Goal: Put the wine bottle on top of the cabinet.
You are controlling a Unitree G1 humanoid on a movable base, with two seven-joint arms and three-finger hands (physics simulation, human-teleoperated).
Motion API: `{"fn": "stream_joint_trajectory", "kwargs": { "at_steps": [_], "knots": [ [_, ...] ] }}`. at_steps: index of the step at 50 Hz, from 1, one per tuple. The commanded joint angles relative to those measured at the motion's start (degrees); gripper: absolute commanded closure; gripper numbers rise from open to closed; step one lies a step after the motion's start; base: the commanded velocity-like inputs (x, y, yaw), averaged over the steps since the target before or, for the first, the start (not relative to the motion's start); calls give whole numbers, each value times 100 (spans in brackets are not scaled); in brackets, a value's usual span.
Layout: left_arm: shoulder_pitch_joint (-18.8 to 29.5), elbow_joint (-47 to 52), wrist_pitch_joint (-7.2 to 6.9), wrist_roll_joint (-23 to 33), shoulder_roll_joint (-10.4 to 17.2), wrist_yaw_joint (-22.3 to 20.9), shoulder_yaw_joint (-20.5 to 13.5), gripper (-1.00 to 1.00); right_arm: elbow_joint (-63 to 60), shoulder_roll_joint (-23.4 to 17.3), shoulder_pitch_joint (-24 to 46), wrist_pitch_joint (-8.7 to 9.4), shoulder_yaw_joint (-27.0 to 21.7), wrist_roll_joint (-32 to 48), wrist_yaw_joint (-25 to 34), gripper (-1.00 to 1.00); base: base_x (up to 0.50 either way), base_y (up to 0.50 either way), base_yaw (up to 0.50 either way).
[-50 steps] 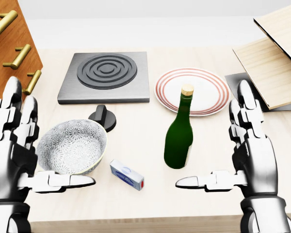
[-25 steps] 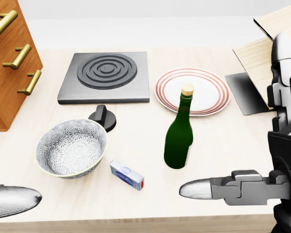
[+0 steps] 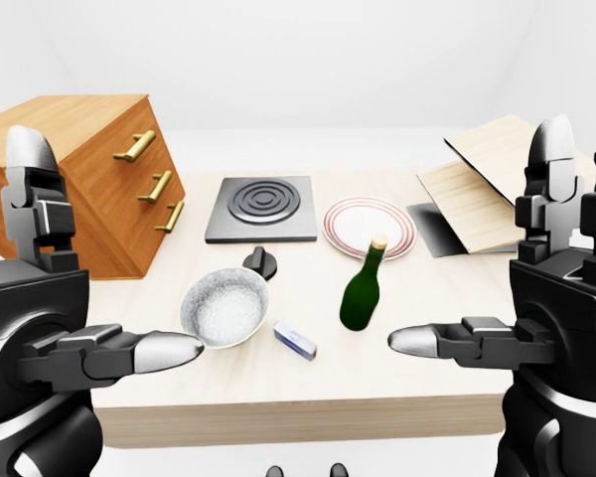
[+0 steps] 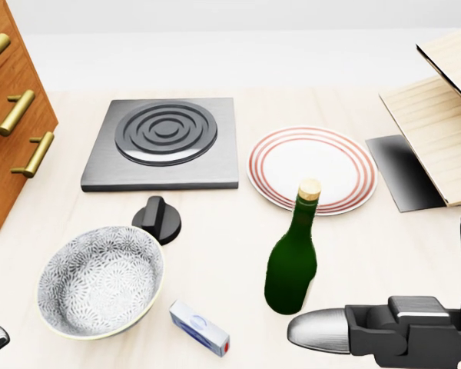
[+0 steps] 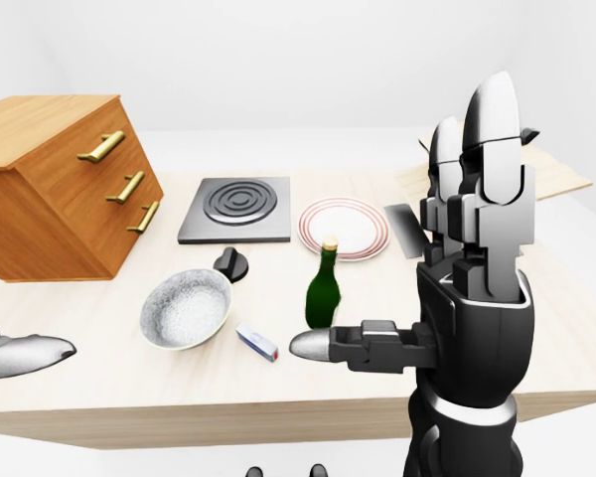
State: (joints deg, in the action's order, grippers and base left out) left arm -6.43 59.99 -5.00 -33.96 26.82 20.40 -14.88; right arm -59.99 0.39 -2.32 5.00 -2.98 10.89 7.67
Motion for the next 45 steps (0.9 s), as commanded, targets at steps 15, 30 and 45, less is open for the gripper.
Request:
{"fn": "stream_joint_trajectory", "kwargs": {
  "at_steps": [15,30,45],
  "knots": [
    [-223,1,0,-289,362,393,179,-100,0,5,59,0,13,-155,-106,-100,50,0,0],
    [-319,1,0,-157,175,232,184,-100,0,-82,17,0,189,231,-37,-100,6,5,0],
    [-245,1,0,-118,57,146,159,-100,0,1,7,0,93,290,66,-100,3,50,0]
  ]
}}
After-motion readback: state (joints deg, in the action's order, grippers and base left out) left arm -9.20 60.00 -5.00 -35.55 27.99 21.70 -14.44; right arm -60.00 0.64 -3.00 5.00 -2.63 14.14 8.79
